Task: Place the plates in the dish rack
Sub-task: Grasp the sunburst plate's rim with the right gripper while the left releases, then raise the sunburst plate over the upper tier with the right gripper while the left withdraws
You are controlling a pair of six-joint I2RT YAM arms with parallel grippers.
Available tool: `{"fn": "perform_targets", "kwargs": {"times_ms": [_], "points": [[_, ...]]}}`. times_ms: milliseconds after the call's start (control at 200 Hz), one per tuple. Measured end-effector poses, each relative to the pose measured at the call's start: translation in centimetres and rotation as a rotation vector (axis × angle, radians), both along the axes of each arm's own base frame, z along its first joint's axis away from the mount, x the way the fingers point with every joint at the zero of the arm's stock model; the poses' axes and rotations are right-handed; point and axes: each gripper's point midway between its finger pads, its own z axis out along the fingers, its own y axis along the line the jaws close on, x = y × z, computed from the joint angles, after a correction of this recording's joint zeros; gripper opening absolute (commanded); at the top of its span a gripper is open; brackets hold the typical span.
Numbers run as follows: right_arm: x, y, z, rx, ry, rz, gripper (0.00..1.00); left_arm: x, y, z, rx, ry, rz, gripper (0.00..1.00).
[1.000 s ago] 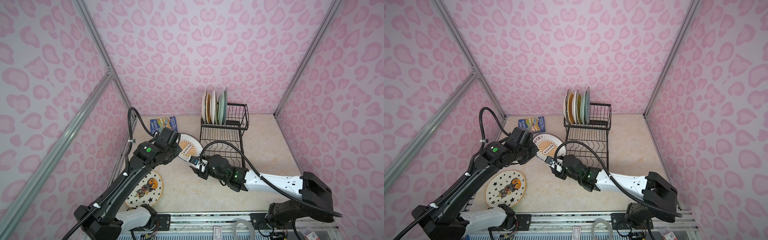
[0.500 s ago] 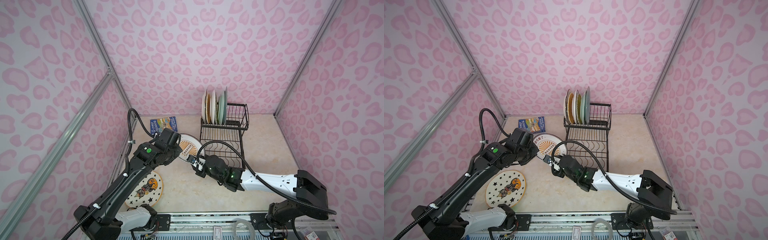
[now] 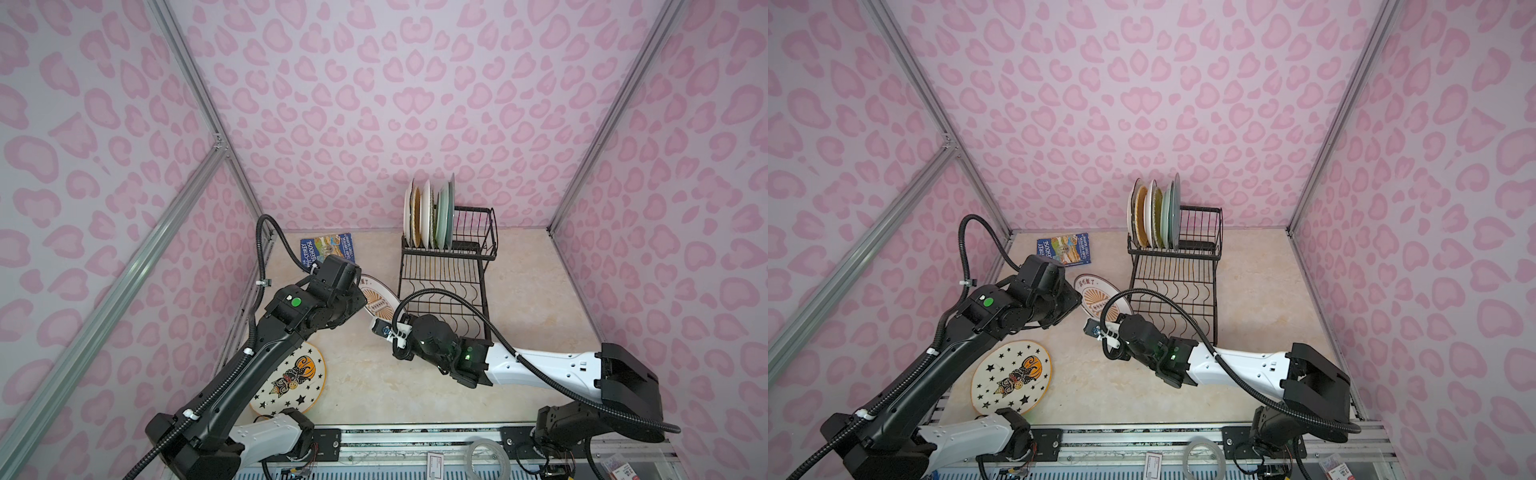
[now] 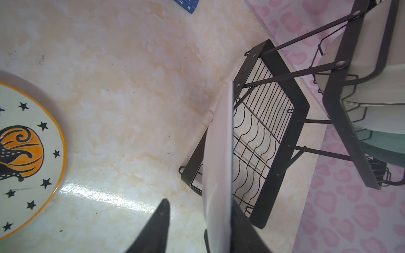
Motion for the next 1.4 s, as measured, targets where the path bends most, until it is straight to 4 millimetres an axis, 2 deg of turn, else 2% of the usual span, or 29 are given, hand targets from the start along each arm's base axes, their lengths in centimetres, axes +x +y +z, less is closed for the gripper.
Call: {"fn": "perform_targets", "kwargs": {"times_ms": [25,180,345,410,610,815,1005,1125,1320,1400], "points": [[0.1,-0.2,0.0,0.007,0.003,-0.014,0.00,-0.1,0.0,0.2,0.000,-0.008,-0.007,1.00],[0.3,-1.2,0.3,0.025,0.006,-0.054,0.00,-0.7,0.7,3.0,-0.032,-0.109,-0.041,0.98],[0.1,-2.2,1.5,0.077,0.019,-0.085,0.00,-1.9,1.0,8.4,-0.086,-0.336,-0.141,0.98],[-0.2,-2.7,2.4,0.103,0.023,-0.090,0.00,-2.7,1.5,9.9,-0.087,-0.424,-0.175,0.98],[-1.1,-4.1,5.7,0.197,0.059,-0.098,0.00,-4.7,2.7,11.6,-0.007,-0.610,-0.272,0.97],[-1.5,-5.1,11.1,0.318,0.107,-0.126,0.00,-5.3,3.1,10.1,0.152,-0.740,-0.389,0.97],[-1.4,-5.7,16.1,0.417,0.154,-0.167,0.00,-4.5,1.7,6.3,0.256,-0.827,-0.508,0.97],[-1.2,-6.4,19.2,0.484,0.180,-0.187,0.00,-4.0,1.2,5.2,0.306,-0.869,-0.547,0.97],[-0.2,-8.8,24.7,0.624,0.194,-0.237,0.00,-3.4,0.8,3.1,0.340,-0.906,-0.563,0.97],[1.1,-10.4,27.5,0.697,0.185,-0.281,0.00,-3.1,0.5,2.4,0.340,-0.886,-0.577,0.97]]}}
